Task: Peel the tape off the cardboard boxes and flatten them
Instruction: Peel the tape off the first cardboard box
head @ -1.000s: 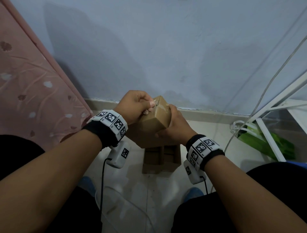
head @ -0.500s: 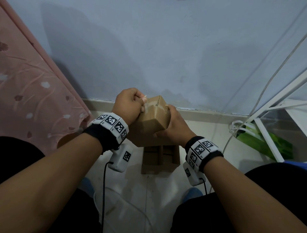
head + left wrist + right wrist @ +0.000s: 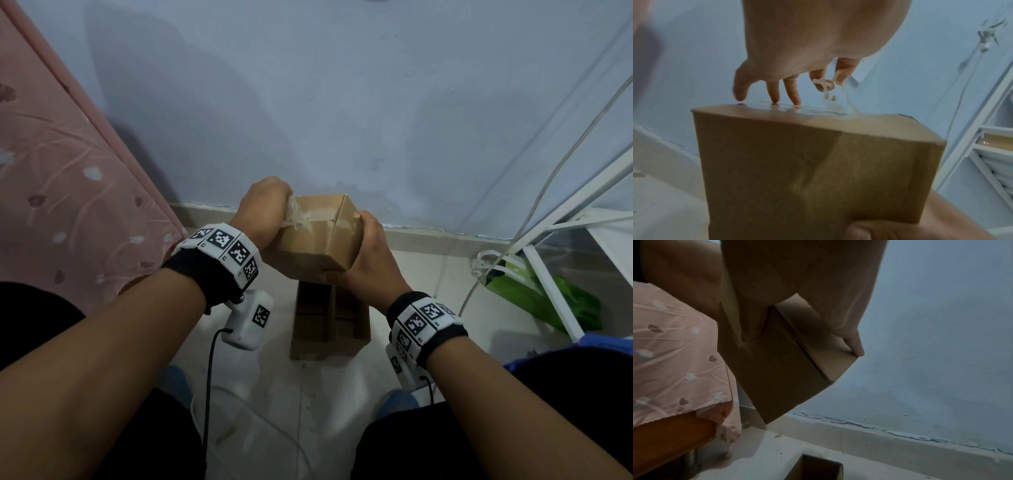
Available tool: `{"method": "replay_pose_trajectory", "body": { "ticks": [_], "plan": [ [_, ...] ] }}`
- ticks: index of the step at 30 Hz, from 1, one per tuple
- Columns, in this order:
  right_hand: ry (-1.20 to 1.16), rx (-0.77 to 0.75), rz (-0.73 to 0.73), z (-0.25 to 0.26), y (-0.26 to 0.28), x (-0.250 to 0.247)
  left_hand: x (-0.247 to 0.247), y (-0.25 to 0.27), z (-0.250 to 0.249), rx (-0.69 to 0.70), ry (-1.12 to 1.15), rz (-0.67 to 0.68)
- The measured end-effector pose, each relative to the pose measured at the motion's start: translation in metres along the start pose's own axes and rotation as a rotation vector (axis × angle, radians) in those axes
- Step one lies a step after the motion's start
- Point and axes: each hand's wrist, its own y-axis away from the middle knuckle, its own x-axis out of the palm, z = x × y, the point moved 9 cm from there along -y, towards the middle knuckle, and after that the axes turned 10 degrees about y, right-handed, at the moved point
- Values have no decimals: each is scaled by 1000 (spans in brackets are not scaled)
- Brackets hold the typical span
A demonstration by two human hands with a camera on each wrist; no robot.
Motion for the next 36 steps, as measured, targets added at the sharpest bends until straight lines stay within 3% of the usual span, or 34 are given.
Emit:
{"method": "replay_pose_trajectory", "body": {
  "ticks": [5,9,13,19,23,26,32,36],
  "plan": [
    [-35,34,12,-2,-2,-2,6,3,18,-160,254,22],
    [-42,51,-2,-2,-5,-7,16,10,11,-95,344,105],
    [-26,54,-25,-5,-6,-13,25,13,16,-83,235,205],
    [4,27,-44,-5,0,-16,16,7,18,52,29,61],
    [50,20,-83,-3,3,-21,3,6,7,210,26,-90],
    [83,19,-100,-1,4,-22,10,10,-3,275,69,-40],
    [139,7,-143,2,3,-24,12,8,4,238,206,11],
    [127,6,-91,2,0,-21,11,4,8,228,22,46]
  ]
}}
